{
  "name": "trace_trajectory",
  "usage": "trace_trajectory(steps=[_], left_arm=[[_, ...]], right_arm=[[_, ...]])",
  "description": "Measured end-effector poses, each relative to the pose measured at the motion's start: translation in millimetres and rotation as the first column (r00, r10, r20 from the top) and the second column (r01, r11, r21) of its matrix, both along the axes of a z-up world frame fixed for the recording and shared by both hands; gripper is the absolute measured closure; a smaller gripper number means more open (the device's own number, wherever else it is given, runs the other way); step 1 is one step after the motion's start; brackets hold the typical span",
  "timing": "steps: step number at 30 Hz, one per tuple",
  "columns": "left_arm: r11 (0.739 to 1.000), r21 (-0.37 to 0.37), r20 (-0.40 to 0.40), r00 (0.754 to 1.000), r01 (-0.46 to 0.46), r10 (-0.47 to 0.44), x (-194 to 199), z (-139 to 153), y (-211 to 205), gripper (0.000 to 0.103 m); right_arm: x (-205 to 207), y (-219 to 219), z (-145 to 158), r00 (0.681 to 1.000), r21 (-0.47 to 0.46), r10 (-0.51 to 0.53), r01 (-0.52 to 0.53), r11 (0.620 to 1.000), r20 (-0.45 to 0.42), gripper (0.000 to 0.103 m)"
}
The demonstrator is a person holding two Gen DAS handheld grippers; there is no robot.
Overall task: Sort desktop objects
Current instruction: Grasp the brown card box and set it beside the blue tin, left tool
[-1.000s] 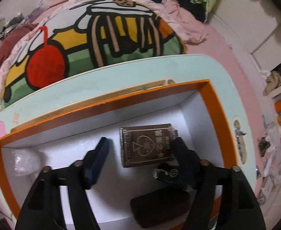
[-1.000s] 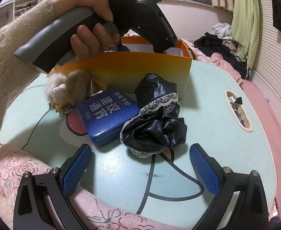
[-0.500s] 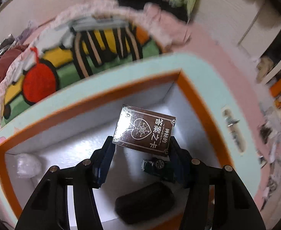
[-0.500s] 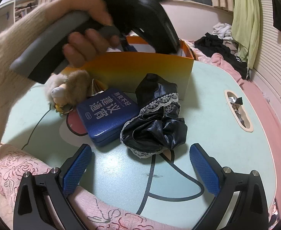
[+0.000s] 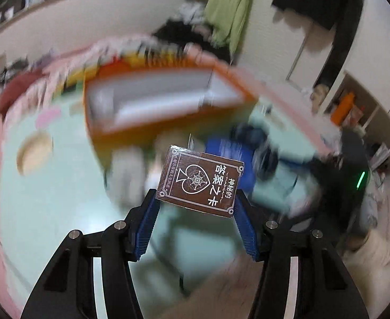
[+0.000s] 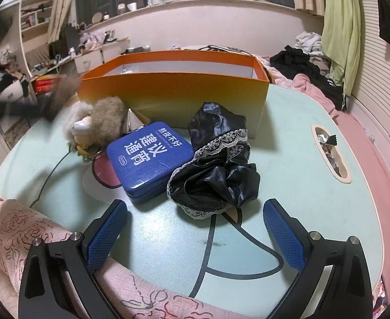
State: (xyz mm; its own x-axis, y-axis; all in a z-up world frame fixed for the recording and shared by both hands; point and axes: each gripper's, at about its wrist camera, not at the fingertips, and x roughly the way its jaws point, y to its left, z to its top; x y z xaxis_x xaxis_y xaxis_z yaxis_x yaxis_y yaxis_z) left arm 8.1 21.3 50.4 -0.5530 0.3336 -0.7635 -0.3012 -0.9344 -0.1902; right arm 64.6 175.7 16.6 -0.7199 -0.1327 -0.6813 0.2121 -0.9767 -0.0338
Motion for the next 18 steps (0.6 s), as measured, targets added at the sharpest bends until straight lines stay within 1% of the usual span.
trace_trajectory(steps=[2, 4, 6, 7, 8, 9, 10, 11, 12, 13, 15, 16, 17, 18], left_arm=[[1.000, 0.006, 0.010, 1.000, 0.007, -0.007, 11, -11, 0, 0.045], [1.000, 0.005, 0.011, 1.000, -0.008, 0.008, 4, -16, 6, 0.045], [0.999, 0.009, -0.028, 0.998, -0.051, 0.052, 1, -11, 9, 0.044], [0.997, 0.026, -0.066, 0.995, -0.073, 0.075, 2, -5, 9, 0.043], [0.993, 0.057, -0.112, 0.988, -0.101, 0.107, 4, 1, 6, 0.036], [0.989, 0.084, -0.147, 0.980, -0.125, 0.137, 9, 5, 2, 0.023], [0.985, 0.099, -0.174, 0.972, -0.142, 0.158, 15, 8, -1, 0.017], [0.986, 0.084, -0.187, 0.969, -0.144, 0.158, 21, 8, -2, 0.016], [0.989, 0.046, -0.178, 0.973, -0.139, 0.145, 24, 5, -1, 0.016], [0.992, -0.012, -0.155, 0.980, -0.129, 0.126, 31, 0, 2, 0.016], [0.991, -0.068, -0.129, 0.986, -0.119, 0.109, 43, -14, 5, 0.016], [0.987, -0.108, -0.112, 0.988, -0.115, 0.103, 50, -26, 7, 0.016], [0.983, -0.135, -0.144, 0.984, -0.125, 0.105, 55, -33, 10, 0.012], [0.975, -0.151, -0.222, 0.967, -0.160, 0.125, 63, -36, 13, 0.007]], right_arm=[[0, 0, 0, 1.000, 0.000, 0.000, 0.000, 1.000, 0.000, 0.001], [1, -2, 0, 1.000, 0.000, 0.000, 0.000, 1.000, 0.000, 0.001], [0, 0, 0, 1.000, -0.001, -0.001, 0.001, 1.000, -0.001, 0.001], [0, 0, 0, 1.000, 0.000, -0.001, 0.001, 1.000, 0.000, 0.001], [0, 0, 0, 1.000, 0.000, -0.001, 0.001, 1.000, -0.001, 0.001], [0, 0, 0, 1.000, 0.000, -0.001, 0.001, 1.000, -0.001, 0.001], [1, -2, 0, 1.000, -0.001, -0.001, 0.001, 1.000, -0.001, 0.001], [1, 0, 0, 1.000, -0.001, -0.002, 0.002, 1.000, -0.001, 0.001], [1, -1, 0, 1.000, 0.000, -0.002, 0.002, 1.000, -0.001, 0.001], [1, -2, 0, 1.000, 0.000, -0.002, 0.002, 1.000, -0.001, 0.001], [0, 1, 0, 1.000, -0.001, -0.003, 0.003, 1.000, -0.001, 0.001], [1, 1, 0, 1.000, -0.001, -0.003, 0.003, 1.000, -0.001, 0.001], [0, 1, 0, 1.000, 0.001, -0.002, 0.002, 1.000, 0.000, 0.001], [2, -1, 0, 1.000, 0.004, 0.000, 0.000, 1.000, -0.003, 0.001]])
